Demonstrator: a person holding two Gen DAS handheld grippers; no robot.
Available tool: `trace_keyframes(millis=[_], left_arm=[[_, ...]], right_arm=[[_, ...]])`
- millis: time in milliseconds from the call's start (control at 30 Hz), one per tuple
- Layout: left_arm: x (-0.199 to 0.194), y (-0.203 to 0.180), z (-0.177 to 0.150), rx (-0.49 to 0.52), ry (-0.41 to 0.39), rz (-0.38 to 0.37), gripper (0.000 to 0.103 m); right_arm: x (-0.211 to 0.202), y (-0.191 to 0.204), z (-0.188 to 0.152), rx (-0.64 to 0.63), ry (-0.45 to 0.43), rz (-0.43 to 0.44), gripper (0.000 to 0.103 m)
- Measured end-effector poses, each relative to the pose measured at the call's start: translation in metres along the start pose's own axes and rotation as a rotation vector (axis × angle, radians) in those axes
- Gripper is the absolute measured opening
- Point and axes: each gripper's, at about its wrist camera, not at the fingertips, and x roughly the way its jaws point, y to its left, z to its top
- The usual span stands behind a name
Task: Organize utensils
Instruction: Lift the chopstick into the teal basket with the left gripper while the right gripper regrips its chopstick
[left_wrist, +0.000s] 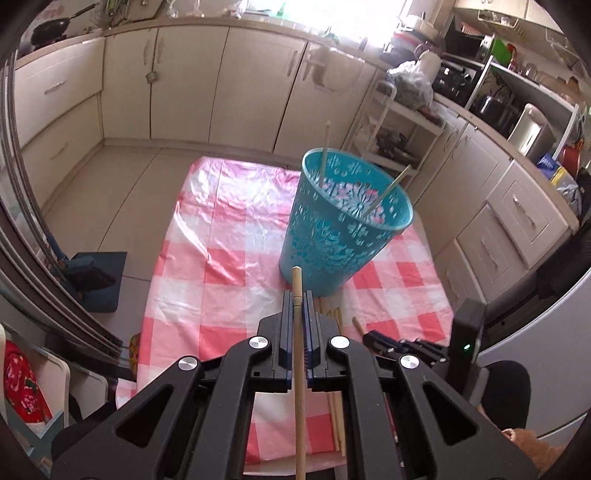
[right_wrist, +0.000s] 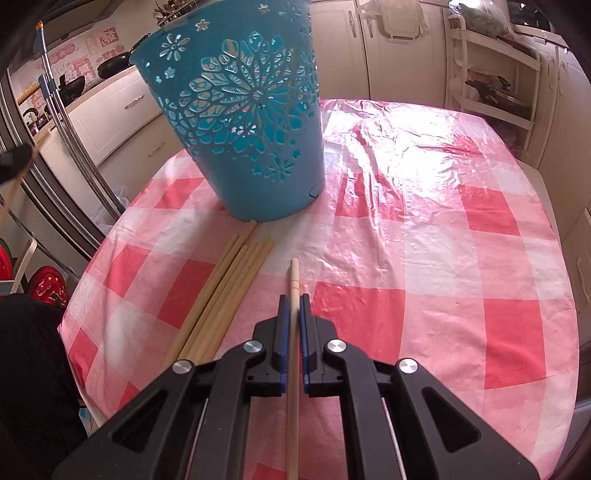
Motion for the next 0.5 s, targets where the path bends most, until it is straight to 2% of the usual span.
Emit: trace_keyframes(millis=[233,500], left_arm=[[-0.059,-0.012,0.059,-0.017,-0.210,-0.073,0.005],[-0.056,-0.025,0.109,-0.067,-0.330,-0.075,0.005]], right_arm=[[0.000,0.001,0.000,-0.003,-0.003,-0.004,0.006],[0.000,-0.002,0.000,0.014,0.002,0.010,0.006]])
